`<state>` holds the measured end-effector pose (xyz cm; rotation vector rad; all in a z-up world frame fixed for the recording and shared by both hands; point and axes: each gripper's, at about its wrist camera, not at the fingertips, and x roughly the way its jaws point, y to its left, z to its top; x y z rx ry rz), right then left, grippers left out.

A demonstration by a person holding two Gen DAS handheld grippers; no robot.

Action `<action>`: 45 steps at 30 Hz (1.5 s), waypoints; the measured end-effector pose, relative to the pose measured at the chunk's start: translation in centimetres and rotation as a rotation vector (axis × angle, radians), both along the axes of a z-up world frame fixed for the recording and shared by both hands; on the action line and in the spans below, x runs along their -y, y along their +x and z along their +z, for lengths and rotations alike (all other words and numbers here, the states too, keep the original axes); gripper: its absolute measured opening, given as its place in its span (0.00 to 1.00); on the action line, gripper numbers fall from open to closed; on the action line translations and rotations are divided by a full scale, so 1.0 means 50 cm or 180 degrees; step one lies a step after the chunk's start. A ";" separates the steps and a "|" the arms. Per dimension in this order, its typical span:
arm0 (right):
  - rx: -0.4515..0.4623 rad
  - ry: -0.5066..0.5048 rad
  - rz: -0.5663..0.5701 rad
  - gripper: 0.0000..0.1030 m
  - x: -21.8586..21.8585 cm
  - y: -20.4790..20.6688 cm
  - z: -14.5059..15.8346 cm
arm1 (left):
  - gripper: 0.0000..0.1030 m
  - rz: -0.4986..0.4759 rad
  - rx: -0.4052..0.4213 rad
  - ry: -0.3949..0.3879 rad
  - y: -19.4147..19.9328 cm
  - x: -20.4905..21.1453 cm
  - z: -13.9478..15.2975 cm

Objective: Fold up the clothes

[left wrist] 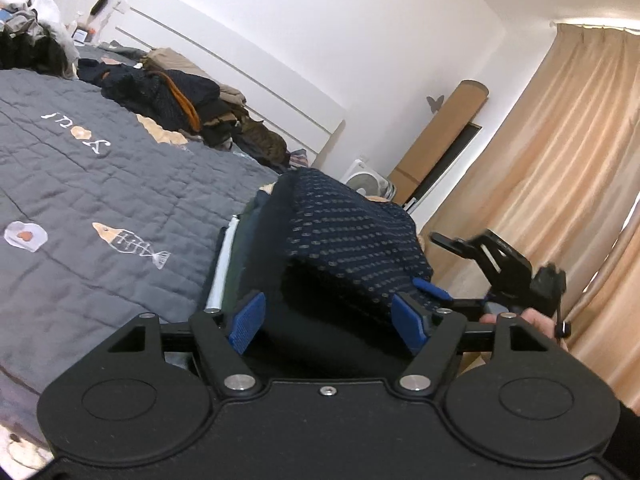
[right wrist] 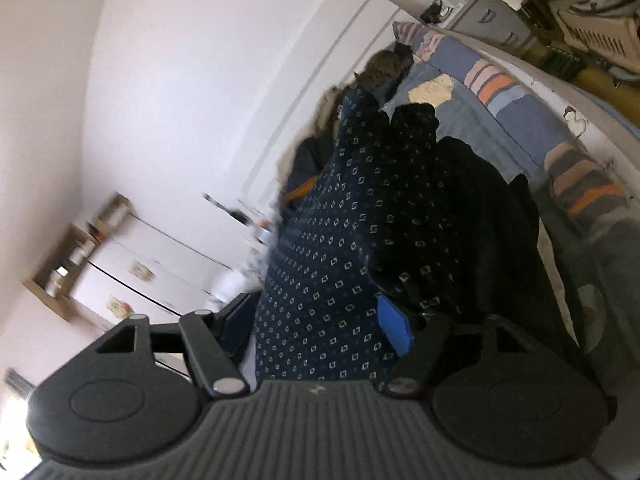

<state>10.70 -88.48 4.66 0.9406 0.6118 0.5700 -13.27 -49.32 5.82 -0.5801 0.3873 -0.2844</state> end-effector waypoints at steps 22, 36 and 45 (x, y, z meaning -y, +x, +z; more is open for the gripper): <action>0.0229 -0.0211 -0.0166 0.70 -0.020 -0.020 0.065 | 0.75 -0.0147 0.0012 0.0515 -0.008 0.008 0.028; 0.0100 -0.0153 -0.0282 0.70 0.001 -0.018 0.021 | 0.80 -0.0150 -0.0071 0.0690 0.008 0.008 0.048; 0.0215 -0.0860 -0.0468 0.73 -0.026 -0.090 0.102 | 0.93 -0.0171 0.0079 0.0978 0.035 0.021 0.099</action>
